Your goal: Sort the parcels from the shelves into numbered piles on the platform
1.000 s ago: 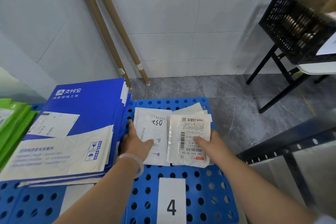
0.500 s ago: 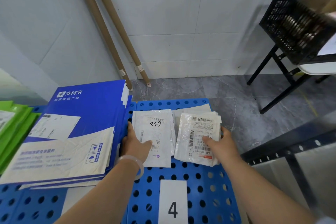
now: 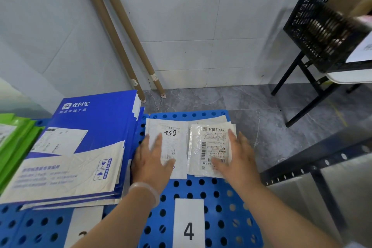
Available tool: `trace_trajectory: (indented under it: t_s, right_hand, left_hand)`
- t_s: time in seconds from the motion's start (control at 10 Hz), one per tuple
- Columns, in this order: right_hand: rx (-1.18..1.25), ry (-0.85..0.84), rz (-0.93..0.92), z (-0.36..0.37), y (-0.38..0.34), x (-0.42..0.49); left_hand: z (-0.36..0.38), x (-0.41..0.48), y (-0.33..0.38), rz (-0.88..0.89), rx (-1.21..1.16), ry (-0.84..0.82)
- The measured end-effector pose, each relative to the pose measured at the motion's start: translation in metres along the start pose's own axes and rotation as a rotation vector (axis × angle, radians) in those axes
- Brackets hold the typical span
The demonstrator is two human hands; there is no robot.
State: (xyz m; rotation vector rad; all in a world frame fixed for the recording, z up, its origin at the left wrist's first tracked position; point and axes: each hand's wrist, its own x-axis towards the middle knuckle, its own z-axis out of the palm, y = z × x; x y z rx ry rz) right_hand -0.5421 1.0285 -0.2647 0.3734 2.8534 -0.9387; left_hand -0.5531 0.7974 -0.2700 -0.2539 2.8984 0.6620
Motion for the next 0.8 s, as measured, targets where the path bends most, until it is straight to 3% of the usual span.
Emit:
trace_trajectory:
  t_s: [0.1, 0.2, 0.4, 0.6, 0.8]
  right_hand:
    - [-0.182, -0.178, -0.087, 0.004, 0.004, -0.005]
    - [-0.253, -0.244, -0.076, 0.004, 0.003, 0.000]
    - [-0.327, -0.233, -0.092, 0.002, 0.001, 0.003]
    - [-0.425, -0.132, -0.264, -0.013, -0.017, -0.015]
    - [-0.449, -0.173, -0.457, -0.025, -0.055, -0.057]
  left_hand:
    - [0.005, -0.012, -0.003, 0.144, 0.149, -0.098]
    - [0.008, -0.008, -0.004, 0.130, 0.201, -0.173]
    - [0.006, -0.005, 0.002, 0.127, 0.282, -0.174]
    - [-0.016, -0.033, 0.003, 0.183, 0.318, -0.125]
    - [-0.054, -0.081, -0.001, 0.284, 0.381, -0.001]
